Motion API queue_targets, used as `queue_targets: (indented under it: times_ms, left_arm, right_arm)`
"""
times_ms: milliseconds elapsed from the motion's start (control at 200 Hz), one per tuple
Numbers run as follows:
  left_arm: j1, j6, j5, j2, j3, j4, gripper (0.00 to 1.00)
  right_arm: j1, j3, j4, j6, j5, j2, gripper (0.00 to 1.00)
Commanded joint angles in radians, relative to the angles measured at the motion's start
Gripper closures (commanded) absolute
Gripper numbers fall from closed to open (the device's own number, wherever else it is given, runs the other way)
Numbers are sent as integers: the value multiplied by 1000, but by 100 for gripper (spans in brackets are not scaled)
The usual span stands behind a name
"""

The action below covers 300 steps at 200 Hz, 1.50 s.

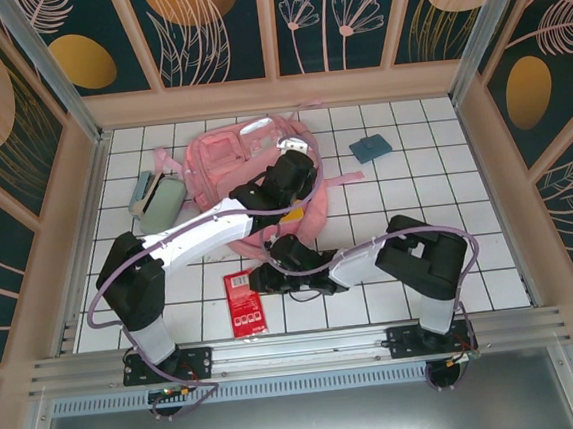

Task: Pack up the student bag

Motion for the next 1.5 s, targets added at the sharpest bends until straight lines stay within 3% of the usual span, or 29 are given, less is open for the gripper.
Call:
queue_targets:
  times_ms: [0, 145, 370, 510, 636, 811, 856, 1186, 1496]
  left_arm:
    - [23, 14, -35, -36, -18, 28, 100]
    - [22, 8, -25, -64, -27, 32, 100]
    - [22, 8, -20, -68, -25, 34, 100]
    - [22, 7, -18, -74, -29, 36, 100]
    - [22, 5, -17, -82, -35, 35, 100]
    - [23, 5, -18, -82, -35, 37, 100]
    - [23, 6, -17, -80, -34, 37, 100]
    - [22, 6, -35, -92, -10, 22, 100]
    - [22, 10, -62, -85, 67, -12, 100]
  right_arm:
    - [20, 29, -61, 33, 1, 40, 70]
    - [22, 56, -113, 27, 33, 31, 71]
    - [64, 155, -330, -33, 143, 14, 60]
    - [77, 187, -390, -46, 153, 48, 61]
    - [70, 186, -385, -46, 157, 57, 72]
    - [62, 167, -387, -48, 192, 23, 99]
    - [60, 151, -373, -44, 202, 7, 100]
    - [26, -74, -124, -32, 236, -259, 100]
    - [-44, -292, -35, -48, 223, -621, 100]
